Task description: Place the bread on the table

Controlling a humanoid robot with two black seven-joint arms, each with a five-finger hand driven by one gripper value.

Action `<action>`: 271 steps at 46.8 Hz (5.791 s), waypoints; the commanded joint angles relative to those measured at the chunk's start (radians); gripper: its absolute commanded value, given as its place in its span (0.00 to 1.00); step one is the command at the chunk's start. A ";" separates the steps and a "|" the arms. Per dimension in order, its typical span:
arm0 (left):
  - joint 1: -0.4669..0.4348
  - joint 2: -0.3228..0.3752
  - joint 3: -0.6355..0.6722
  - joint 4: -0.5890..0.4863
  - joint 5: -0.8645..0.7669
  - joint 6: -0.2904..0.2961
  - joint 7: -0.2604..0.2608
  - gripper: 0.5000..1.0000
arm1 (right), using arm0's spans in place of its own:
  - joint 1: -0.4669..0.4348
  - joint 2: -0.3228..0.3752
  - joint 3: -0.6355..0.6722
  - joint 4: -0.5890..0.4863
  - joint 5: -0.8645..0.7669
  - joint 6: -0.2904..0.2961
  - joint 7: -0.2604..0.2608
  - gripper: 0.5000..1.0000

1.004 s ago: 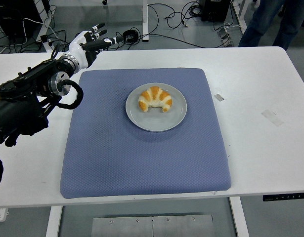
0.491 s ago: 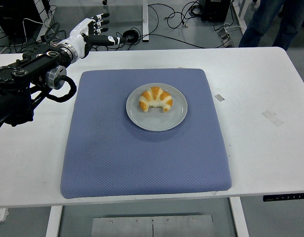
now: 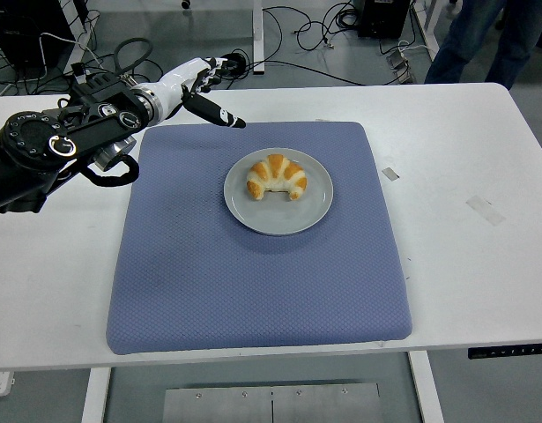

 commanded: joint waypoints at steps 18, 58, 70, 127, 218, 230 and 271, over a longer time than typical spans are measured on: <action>-0.074 -0.102 0.129 -0.010 0.168 -0.005 0.062 0.96 | 0.000 0.000 0.000 0.000 0.000 0.000 0.000 1.00; -0.158 -0.184 0.319 -0.089 0.232 -0.028 0.060 0.96 | 0.000 0.000 0.002 0.000 0.000 0.000 0.000 1.00; -0.157 -0.193 0.350 -0.069 0.227 -0.036 0.065 0.95 | 0.000 0.000 0.002 0.000 0.000 0.000 0.000 1.00; -0.114 -0.228 0.359 -0.020 0.223 -0.042 0.054 0.64 | 0.000 0.000 0.002 0.000 0.000 0.000 0.000 1.00; 0.040 -0.104 0.310 0.235 0.175 -0.034 0.014 0.52 | 0.000 0.000 0.001 0.000 0.000 0.000 0.000 1.00; 0.040 -0.064 0.215 0.215 0.154 -0.063 0.022 0.96 | 0.000 0.000 0.002 0.000 0.000 0.000 0.000 1.00; 0.121 0.019 -0.250 0.158 -0.035 -0.090 0.003 0.97 | 0.000 0.000 0.002 0.000 0.000 0.000 0.000 1.00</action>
